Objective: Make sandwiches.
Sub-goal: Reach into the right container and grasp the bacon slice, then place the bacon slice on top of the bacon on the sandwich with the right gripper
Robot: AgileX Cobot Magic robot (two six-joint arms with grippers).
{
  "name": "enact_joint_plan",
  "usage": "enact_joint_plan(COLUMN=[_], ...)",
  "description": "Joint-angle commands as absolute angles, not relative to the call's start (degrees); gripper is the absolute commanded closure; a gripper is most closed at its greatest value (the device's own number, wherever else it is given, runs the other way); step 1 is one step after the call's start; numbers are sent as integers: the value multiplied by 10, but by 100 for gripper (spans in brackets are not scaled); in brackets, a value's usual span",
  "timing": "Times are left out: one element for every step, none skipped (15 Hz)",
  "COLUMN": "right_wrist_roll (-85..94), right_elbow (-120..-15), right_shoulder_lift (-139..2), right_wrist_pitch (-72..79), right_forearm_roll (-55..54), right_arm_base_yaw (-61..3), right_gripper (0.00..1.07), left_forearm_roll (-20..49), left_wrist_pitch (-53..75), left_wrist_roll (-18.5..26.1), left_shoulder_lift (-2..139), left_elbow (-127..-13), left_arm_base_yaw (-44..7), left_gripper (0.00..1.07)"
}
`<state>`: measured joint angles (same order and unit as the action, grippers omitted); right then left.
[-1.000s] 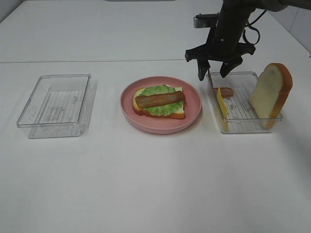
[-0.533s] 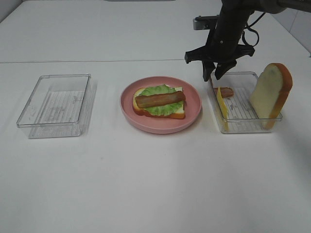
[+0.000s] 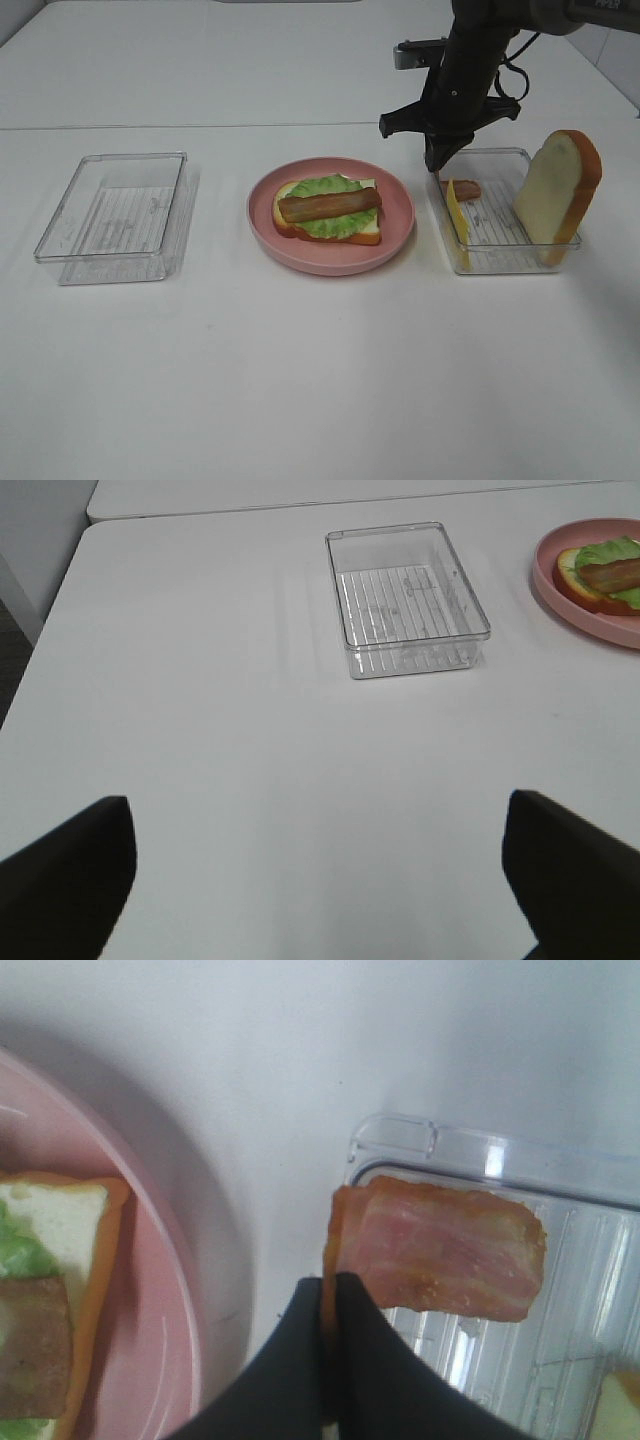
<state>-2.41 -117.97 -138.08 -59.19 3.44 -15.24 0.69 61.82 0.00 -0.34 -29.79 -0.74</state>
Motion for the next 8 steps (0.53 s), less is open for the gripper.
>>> enact_joint_plan(right_wrist_roll=[-17, -9, -6, -3, -3, -3, 0, 0], right_elbow=[-1181, -1183, -1184, -1192, -1200, -1204, -1204, -1204], right_shoulder_lift=[-1382, -1373, -1369, -1362, -1356, -1341, -1334, -1321], right_wrist_pitch=[-583, -587, -588, -596, -606, -612, -614, -619], right_forearm_roll=[39, 39, 39, 40, 45, 51, 52, 52], right_arm_base_yaw=[-151, -151, -151, -151, -151, -151, -151, -151], right_gripper=[107, 107, 107, 107, 107, 107, 107, 107], left_forearm_roll=[10, 10, 10, 10, 10, 10, 10, 10], left_wrist_pitch=[616, 616, 616, 616, 616, 616, 616, 616], left_wrist_roll=[0, 0, 0, 0, -3, 0, 0, 0], left_shoulder_lift=[-10, -10, -10, -10, -9, -9, -9, -9], left_elbow=[-296, -296, -296, -296, -296, -296, -296, -296], left_arm_base_yaw=[-7, -7, -7, -7, -7, -7, -7, -7], left_gripper=[16, 16, 16, 16, 16, 16, 16, 16])
